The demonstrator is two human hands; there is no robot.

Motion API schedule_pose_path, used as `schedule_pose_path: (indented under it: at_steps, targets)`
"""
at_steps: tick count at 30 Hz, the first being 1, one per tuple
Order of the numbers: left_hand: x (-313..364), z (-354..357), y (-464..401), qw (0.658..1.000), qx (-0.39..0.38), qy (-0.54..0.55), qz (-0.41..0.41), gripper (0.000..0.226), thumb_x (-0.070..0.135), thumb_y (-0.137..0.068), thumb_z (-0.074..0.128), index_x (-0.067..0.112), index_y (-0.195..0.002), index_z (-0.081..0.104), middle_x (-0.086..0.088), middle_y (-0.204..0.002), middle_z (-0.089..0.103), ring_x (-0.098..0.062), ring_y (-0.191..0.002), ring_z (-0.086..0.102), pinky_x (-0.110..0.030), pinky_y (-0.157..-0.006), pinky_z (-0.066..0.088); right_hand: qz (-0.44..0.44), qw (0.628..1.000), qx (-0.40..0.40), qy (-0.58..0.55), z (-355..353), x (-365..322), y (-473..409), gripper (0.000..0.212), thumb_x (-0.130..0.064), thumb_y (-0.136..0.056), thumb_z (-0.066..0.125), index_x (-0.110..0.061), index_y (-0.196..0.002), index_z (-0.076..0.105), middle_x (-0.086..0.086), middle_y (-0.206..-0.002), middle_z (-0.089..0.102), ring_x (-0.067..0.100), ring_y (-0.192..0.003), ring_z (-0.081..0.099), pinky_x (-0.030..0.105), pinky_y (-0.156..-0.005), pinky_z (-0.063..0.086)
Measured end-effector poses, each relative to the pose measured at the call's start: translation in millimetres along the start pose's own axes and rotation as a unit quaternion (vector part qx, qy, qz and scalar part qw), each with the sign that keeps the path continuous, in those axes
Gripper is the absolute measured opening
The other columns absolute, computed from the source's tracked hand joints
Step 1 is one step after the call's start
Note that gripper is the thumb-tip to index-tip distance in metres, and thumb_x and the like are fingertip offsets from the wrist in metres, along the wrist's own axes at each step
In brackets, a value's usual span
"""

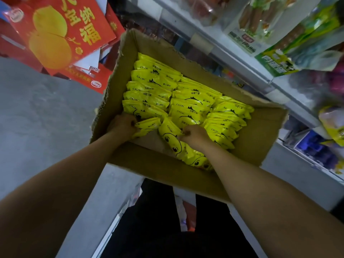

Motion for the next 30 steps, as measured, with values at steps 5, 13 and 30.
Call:
schedule_pose_path:
  at_steps: [5, 13, 30]
  targets:
    - [28.2, -22.0, 26.3, 0.993, 0.006, 0.119, 0.011, 0.026, 0.029, -0.085, 0.073, 0.007, -0.099, 0.068, -0.012, -0.094, 0.066, -0.026, -0.09, 0.061, -0.033, -0.077, 0.046, -0.029, 0.992, -0.049, -0.109, -44.4, 3.5, 32.2, 0.017, -0.033, -0.094, 0.064, -0.019, -0.103, 0.058, -0.006, -0.085, 0.051, 0.012, -0.075, 0.047, 0.023, -0.059, 0.034]
    - [109.8, -42.2, 106.3, 0.94, 0.054, 0.325, 0.087, 0.01, 0.025, -0.095, 0.06, 0.034, -0.091, 0.061, -0.01, -0.105, 0.067, -0.031, -0.096, 0.063, -0.045, -0.083, 0.055, -0.072, 0.983, 0.063, -0.157, -118.1, 35.1, 95.0, 0.055, -0.037, -0.099, 0.056, -0.013, -0.146, 0.043, 0.005, -0.149, 0.044, 0.021, -0.132, 0.046, 0.03, -0.103, 0.038]
    - [480.6, 68.2, 374.1, 0.89, 0.01, 0.261, 0.375, 0.039, 0.018, -0.069, 0.085, 0.022, -0.103, 0.067, 0.002, -0.097, 0.075, -0.017, -0.089, 0.072, -0.04, -0.081, 0.056, -0.195, 0.804, 0.316, -0.464, -286.2, 324.5, 398.9, 0.032, -0.012, -0.079, 0.08, -0.01, -0.107, 0.065, 0.003, -0.091, 0.075, 0.011, -0.07, 0.072, 0.026, -0.057, 0.058]
Point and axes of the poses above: each hand's wrist, its own y-axis away from the middle knuckle, its own z-axis out of the palm, x = y × z, the point moved 9 cm from there along -y, towards the middle knuckle
